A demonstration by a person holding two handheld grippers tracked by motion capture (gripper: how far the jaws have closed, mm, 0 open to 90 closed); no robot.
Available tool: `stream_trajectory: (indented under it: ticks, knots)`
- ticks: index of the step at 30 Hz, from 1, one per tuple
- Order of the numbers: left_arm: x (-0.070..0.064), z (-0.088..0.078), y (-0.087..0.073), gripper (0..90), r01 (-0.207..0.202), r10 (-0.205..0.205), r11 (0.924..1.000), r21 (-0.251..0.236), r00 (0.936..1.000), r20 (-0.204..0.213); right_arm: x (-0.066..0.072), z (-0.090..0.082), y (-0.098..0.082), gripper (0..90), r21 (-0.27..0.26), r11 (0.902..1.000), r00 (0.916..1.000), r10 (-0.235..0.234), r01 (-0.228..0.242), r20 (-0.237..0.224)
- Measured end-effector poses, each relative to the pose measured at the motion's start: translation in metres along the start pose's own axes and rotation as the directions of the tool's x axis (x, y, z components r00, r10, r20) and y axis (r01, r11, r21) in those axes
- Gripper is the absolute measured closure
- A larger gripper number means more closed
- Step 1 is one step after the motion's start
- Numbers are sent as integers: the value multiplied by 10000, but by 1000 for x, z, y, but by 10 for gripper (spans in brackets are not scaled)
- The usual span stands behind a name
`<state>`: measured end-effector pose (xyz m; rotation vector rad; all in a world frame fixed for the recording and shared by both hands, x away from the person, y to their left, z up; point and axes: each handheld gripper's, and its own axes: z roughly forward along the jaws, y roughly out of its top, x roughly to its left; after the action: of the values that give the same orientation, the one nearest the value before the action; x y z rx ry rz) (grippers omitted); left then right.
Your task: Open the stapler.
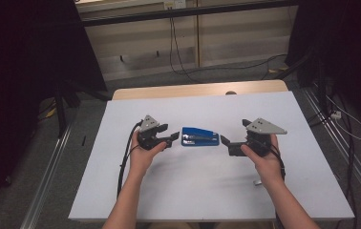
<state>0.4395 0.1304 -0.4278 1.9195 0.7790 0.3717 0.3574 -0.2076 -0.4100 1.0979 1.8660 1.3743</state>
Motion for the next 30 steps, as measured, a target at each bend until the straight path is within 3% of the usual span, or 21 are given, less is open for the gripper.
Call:
stream_trajectory:
  ticks: [2,7,9,12,14,15,17,24,26,30]
  knots:
    - [1,-1,0,478,237,-237,9997,9,9996,-162,1,0,-1,21,52,10000,10000,14,-14,-18]
    - [3,2,-3,571,221,-222,9994,280,9998,17,1,3,-6,22,253,9997,10000,59,-58,-40]
    - [5,5,-5,527,234,-232,9987,450,9997,-54,1,4,-7,22,264,9996,10000,77,-76,-38]
    - [5,13,-7,444,205,-224,9985,506,9990,376,0,5,-8,23,298,9996,10000,19,-17,-64]
    - [4,19,-7,383,-135,95,9983,569,9976,690,0,6,-8,23,324,9995,10000,46,-44,-72]
    - [4,23,-6,359,-399,357,9970,670,9974,628,-1,7,-8,23,309,9995,9999,94,-91,-92]
    - [5,30,-4,321,-328,270,9962,806,9970,730,-2,8,-9,23,320,9994,9998,152,-148,-109]
    - [7,43,-4,306,-316,231,9964,786,9940,1073,-5,14,-9,24,408,9991,9999,79,-73,-145]
    - [8,47,-5,309,-129,41,9975,690,9921,1254,-5,14,-9,24,388,9992,9998,86,-79,-159]
    - [6,53,-6,355,-472,327,9951,867,9864,1611,-4,17,-10,25,393,9992,9997,112,-104,-199]
